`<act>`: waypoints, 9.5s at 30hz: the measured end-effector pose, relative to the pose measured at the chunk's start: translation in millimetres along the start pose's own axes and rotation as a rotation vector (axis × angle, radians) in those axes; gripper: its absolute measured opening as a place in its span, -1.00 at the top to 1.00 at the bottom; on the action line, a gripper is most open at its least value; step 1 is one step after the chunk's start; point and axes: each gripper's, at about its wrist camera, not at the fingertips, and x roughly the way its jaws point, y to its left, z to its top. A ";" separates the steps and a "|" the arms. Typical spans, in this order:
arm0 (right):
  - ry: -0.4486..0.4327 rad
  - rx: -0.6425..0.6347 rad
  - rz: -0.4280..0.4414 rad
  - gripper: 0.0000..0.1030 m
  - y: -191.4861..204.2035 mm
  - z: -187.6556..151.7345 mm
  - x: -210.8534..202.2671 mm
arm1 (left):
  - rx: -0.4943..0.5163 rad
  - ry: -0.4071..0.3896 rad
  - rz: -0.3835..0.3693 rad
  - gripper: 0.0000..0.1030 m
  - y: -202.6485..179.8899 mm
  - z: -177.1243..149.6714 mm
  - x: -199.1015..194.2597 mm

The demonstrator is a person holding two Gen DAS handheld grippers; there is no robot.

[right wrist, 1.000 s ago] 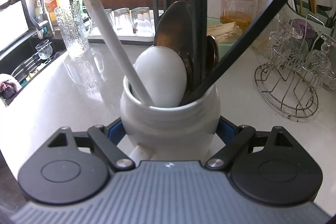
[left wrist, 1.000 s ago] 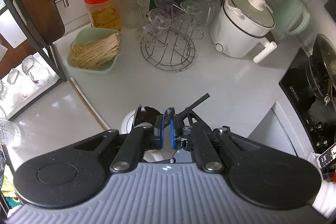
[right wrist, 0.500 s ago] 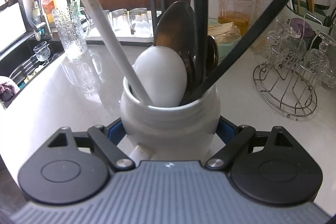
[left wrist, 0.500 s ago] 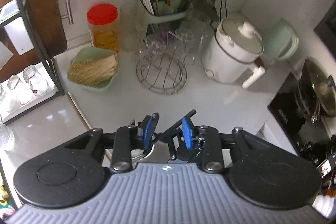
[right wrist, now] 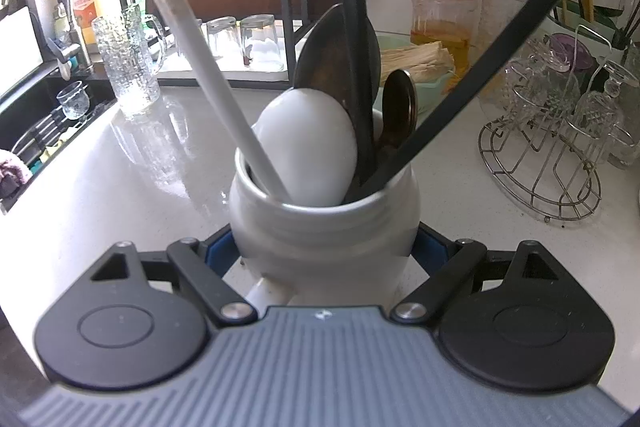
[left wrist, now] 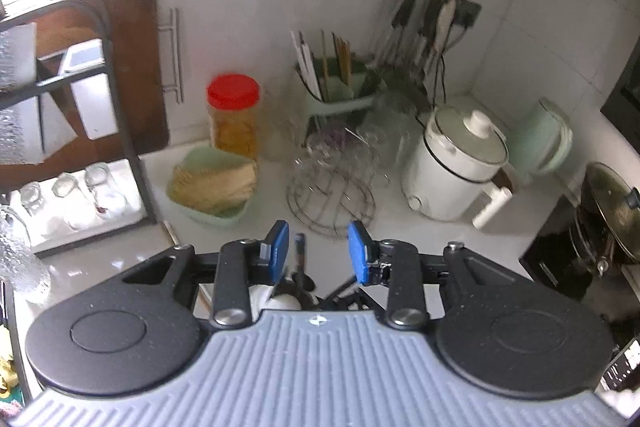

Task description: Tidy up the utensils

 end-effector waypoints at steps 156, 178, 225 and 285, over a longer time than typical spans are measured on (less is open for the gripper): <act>0.117 0.150 -0.146 -0.77 -2.9 -1.3 -17.4 | -0.105 0.374 0.278 0.85 158.9 -119.0 212.3; 0.077 0.060 -0.049 -0.77 -9.7 -6.0 -19.6 | -0.160 0.077 0.348 0.86 91.3 -79.2 81.7; 0.050 0.047 -0.050 -0.77 0.2 -17.7 -29.2 | -0.020 -0.282 0.044 0.87 -6.8 -26.3 -64.1; 0.009 0.019 -0.032 -0.77 4.4 -24.3 -31.0 | 0.051 0.211 -0.062 0.24 -25.6 -44.9 33.4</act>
